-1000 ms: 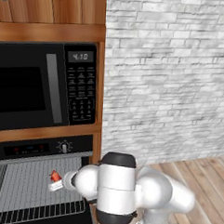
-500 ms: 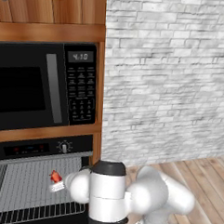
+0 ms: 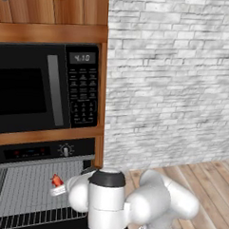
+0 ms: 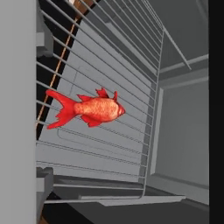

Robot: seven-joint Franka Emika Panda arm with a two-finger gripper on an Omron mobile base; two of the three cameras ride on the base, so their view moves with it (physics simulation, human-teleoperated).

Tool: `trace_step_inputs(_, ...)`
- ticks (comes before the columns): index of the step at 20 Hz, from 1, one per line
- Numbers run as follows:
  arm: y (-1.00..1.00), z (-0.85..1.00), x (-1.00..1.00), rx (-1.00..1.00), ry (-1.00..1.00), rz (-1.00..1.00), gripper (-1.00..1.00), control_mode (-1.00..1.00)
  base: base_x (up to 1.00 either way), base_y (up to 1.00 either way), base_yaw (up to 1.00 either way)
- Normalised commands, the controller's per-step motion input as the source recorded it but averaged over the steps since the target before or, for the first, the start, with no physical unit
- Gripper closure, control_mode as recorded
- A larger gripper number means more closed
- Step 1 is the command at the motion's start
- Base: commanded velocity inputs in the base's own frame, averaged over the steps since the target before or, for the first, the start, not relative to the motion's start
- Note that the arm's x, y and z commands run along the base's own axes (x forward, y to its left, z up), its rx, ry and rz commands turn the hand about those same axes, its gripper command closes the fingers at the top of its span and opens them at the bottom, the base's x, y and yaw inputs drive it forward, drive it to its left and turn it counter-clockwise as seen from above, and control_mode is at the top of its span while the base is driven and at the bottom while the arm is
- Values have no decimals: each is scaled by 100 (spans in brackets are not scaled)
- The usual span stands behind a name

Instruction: Take the fish from the oven and place it on the plate on the counter.

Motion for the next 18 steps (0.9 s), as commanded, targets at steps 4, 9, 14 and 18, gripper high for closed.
trace_step_inputs(4, 13, 0, 0, 2, 0, 0, -100, -100, 0, 0, 0)
trace_step_inputs(9, 1, 0, 13, 0, 0, 0, -100, -100, 0, 0, 0)
trace_step_inputs(14, 5, -7, 9, 0, 0, 0, -100, -100, 0, 0, 0)
trace_step_inputs(18, 21, -24, 1, 0, 2, 0, -100, -100, 0, 0, 0)
